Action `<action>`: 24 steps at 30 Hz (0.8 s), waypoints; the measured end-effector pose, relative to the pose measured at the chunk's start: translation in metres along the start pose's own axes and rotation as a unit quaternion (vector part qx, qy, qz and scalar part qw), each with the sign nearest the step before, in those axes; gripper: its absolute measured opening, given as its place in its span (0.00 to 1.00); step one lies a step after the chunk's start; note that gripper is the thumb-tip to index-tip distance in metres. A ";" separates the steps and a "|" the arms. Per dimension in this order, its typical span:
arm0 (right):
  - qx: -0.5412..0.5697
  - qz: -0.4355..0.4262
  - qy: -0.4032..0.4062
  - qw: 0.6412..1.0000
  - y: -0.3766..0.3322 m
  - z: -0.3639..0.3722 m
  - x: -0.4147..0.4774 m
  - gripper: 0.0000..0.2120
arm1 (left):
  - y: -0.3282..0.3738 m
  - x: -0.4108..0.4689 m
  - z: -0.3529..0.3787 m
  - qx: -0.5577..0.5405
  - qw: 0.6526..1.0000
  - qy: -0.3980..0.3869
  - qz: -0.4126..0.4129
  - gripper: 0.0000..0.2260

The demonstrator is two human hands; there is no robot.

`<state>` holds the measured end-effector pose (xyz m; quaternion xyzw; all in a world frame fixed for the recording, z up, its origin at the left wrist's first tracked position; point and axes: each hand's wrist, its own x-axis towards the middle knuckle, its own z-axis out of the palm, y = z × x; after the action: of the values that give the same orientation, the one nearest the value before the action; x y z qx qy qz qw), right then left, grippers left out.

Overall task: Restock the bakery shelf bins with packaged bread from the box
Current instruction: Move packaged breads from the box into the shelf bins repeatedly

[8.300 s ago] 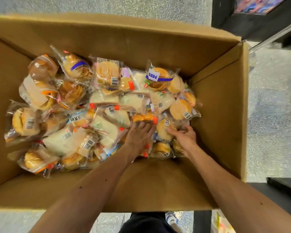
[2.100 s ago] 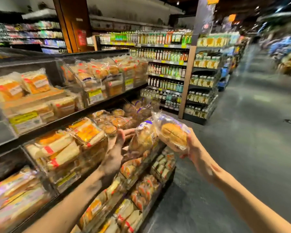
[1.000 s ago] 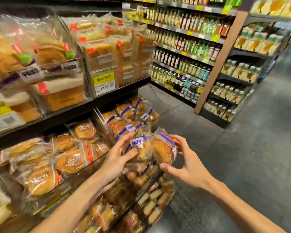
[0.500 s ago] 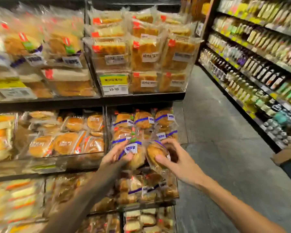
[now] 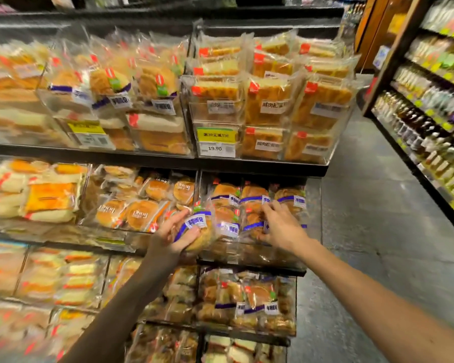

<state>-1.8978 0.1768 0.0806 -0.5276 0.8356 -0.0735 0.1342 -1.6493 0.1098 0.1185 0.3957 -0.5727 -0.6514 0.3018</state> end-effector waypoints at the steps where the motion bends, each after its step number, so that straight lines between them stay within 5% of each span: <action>1: -0.003 0.009 0.003 1.000 -0.001 0.003 0.003 0.35 | -0.001 0.003 -0.001 0.007 1.000 -0.003 -0.002 0.21; 8: -0.018 0.001 0.002 1.000 -0.009 0.019 0.009 0.35 | -0.003 0.027 0.000 0.035 0.997 -0.058 -0.023 0.26; 12: 0.147 0.020 -0.074 0.986 0.005 0.005 -0.001 0.35 | 0.010 0.047 0.023 0.033 0.993 -0.107 -0.031 0.17; 17: 0.320 0.055 0.115 0.939 0.012 -0.047 -0.026 0.24 | 0.024 0.074 0.054 0.063 0.987 -0.148 -0.019 0.18; 20: 0.302 0.023 0.128 0.944 0.011 -0.075 -0.038 0.34 | 0.022 0.087 0.089 0.155 0.967 -0.203 0.017 0.20; 24: 0.108 0.055 0.097 0.988 0.026 -0.076 -0.047 0.40 | 0.006 0.099 0.135 0.203 0.935 -0.278 0.086 0.21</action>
<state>-1.9238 0.2290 0.1537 -0.4538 0.8594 -0.2067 0.1131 -1.8160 0.0938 0.1118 0.2006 -0.7854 -0.5772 0.0985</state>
